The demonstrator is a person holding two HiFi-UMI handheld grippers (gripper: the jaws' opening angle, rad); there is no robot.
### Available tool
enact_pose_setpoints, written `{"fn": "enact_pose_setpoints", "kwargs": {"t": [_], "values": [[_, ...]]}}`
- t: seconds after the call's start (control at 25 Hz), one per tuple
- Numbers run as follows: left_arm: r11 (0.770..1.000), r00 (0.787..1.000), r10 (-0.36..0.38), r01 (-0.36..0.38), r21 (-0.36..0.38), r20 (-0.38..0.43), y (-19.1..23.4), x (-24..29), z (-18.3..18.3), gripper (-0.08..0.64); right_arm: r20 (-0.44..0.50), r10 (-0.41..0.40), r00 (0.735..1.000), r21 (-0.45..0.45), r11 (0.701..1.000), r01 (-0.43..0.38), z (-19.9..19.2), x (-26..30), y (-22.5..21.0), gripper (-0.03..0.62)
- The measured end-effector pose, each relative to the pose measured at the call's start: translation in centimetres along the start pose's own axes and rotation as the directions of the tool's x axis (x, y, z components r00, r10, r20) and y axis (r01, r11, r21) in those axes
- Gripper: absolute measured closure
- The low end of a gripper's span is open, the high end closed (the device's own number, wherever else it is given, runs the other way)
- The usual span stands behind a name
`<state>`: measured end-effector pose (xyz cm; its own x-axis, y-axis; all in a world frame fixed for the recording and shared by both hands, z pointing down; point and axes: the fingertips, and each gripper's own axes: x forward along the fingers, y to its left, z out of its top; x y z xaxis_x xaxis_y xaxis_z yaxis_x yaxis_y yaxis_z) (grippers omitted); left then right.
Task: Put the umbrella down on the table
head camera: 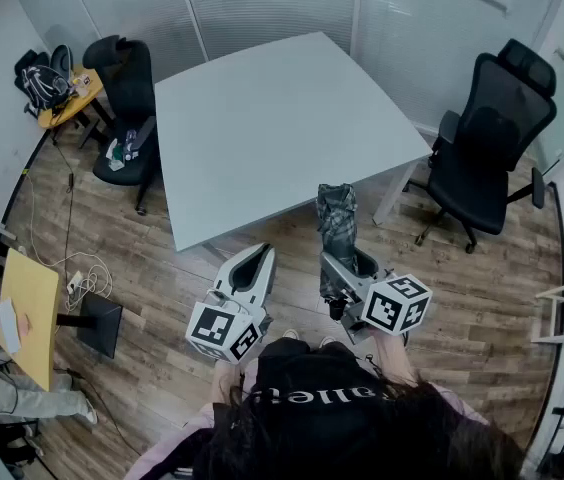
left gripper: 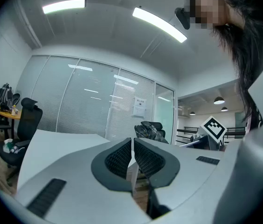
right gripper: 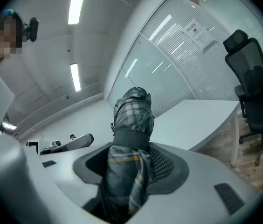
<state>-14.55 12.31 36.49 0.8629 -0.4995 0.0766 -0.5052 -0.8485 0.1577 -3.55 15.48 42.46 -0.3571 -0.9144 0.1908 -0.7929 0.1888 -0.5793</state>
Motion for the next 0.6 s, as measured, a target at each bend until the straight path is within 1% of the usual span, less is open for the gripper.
{"fn": "enact_pose_setpoints", "kwargs": {"t": [0.32, 0.6], "values": [[1.000, 1.000, 0.012, -0.012, -0.008, -0.011, -0.8, 0.2, -0.3, 0.534, -0.005, 0.011, 1.000, 0.003, 1.000, -0.011, 0.2, -0.8, -0.3, 0.362], [1.000, 1.000, 0.016, -0.016, -0.007, -0.024, -1.9, 0.3, -1.0, 0.534, -0.011, 0.030, 1.000, 0.011, 1.000, -0.029, -0.4, -1.8, -0.6, 0.362]]}}
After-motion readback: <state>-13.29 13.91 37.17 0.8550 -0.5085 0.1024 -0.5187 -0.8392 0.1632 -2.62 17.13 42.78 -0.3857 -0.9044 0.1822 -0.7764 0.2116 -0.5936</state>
